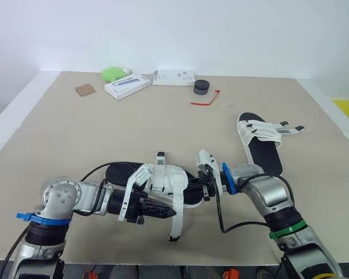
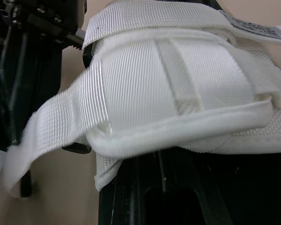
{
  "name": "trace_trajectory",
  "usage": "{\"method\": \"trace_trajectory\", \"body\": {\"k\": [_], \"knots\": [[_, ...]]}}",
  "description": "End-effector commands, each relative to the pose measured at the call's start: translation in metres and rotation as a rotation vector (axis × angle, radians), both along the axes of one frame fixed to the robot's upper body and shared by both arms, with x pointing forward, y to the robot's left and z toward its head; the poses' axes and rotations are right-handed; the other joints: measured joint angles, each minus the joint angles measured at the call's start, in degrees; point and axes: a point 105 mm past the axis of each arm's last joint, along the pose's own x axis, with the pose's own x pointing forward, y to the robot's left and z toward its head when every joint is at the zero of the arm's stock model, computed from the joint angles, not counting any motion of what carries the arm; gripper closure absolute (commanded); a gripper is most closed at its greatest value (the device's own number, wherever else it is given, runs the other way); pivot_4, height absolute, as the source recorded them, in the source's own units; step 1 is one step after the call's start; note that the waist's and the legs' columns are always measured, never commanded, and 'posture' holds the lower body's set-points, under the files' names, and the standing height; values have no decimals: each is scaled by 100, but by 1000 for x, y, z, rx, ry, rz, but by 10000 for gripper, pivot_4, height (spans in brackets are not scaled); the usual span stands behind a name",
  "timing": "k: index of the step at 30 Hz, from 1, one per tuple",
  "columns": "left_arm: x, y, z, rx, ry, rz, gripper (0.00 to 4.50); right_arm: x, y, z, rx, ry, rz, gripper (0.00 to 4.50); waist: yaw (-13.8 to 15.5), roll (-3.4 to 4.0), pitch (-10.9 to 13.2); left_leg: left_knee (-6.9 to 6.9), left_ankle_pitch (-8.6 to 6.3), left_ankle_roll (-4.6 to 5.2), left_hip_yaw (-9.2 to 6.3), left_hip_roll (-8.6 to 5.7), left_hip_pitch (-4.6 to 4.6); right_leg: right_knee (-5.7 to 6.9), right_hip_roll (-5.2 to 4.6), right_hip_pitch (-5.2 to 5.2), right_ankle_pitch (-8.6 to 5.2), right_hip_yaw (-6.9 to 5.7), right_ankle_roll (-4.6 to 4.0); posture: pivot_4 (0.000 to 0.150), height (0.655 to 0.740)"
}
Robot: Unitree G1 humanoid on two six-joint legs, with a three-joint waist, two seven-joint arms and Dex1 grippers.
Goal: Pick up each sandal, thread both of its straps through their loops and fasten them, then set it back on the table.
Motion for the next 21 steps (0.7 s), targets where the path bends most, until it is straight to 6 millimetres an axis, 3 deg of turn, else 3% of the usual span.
{"method": "trace_trajectory", "body": {"k": [1, 14, 16, 21], "knots": [[2, -4, 4, -14, 2, -26, 43685, -4, 3, -22, -59, 60, -9, 45000, -11, 0, 0, 0, 0, 0, 0, 0, 1, 0, 1, 1, 0, 0, 0, 1500, 7400], [15, -1, 2, -8, -36, 28, 43685, -5, -4, -23, -55, 60, -45, 45000, -20, -1, 1, -2, 0, -1, 0, 1, 1, 0, 2, 1, -1, 2, -1, 1500, 7400], [18, 2, 8, -35, -45, 37, 43685, -5, -4, -23, -55, 60, -46, 45000, -19, -1, 2, -2, 0, 0, 0, 1, 1, 0, 2, -1, -1, 1, -1, 1500, 7400], [14, 20, 51, -155, -77, -28, 43685, -2, -4, -21, -57, 58, -43, 45000, -18, -16, 19, -3, 0, -1, -4, 1, 0, 0, 3, -10, -2, -1, -3, 1500, 7400]]}}
